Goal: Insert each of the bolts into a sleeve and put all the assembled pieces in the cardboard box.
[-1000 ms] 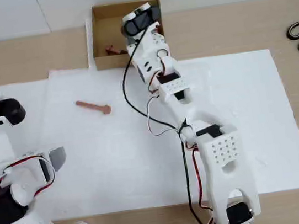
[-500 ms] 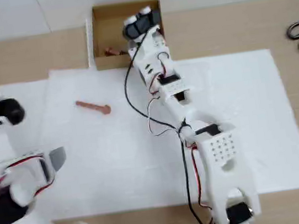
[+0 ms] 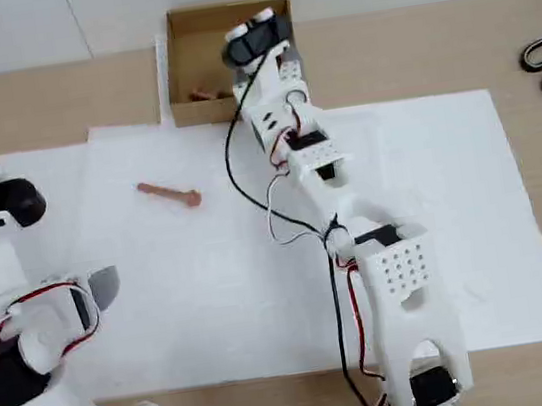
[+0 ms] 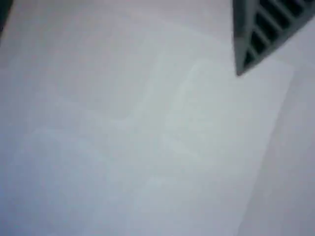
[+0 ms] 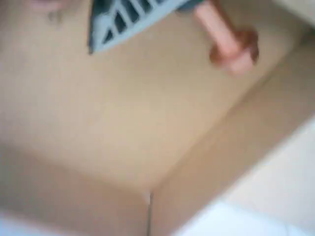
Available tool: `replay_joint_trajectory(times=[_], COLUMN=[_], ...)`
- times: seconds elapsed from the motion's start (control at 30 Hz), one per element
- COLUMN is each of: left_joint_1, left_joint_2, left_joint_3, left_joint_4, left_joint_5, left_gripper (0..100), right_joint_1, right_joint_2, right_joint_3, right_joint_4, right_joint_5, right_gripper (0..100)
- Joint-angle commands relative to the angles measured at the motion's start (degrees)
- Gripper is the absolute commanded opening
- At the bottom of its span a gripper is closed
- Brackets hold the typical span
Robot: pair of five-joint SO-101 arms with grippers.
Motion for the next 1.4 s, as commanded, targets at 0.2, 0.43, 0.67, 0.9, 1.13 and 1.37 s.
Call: replay_joint_trajectory(times=[0.2, 0.43, 0.67, 0.9, 1.13, 1.37], left_joint_1=[0.09, 0.09, 0.09, 0.09, 0.09, 0.09], left_joint_2=[-0.97, -0.97, -0.97, -0.97, -0.97, -0.88], left_joint_3=[-2.24, -2.24, -2.15, -2.15, -2.15, -1.19], left_joint_4=[-0.09, -0.09, -0.18, -0.18, -0.18, -1.05], left_joint_5=[-0.35, -0.35, -0.35, -0.35, -0.35, -0.35], left_gripper=[30, 30, 30, 30, 30, 30], right_joint_1=[2.68, 4.88, 7.43, 7.87, 7.6, 7.96], right_joint_2=[-17.8, -29.41, -41.89, -51.91, -53.85, -53.58], right_joint_3=[-3.6, -3.6, -3.6, -3.52, -3.52, 3.87], right_joint_4=[16.84, 33.71, 56.57, 78.64, 95.34, 100.09], right_joint_5=[0.53, 0.53, 0.44, 0.44, 0.44, 0.7], right_gripper=[28.9, 28.9, 28.9, 28.9, 28.9, 28.9])
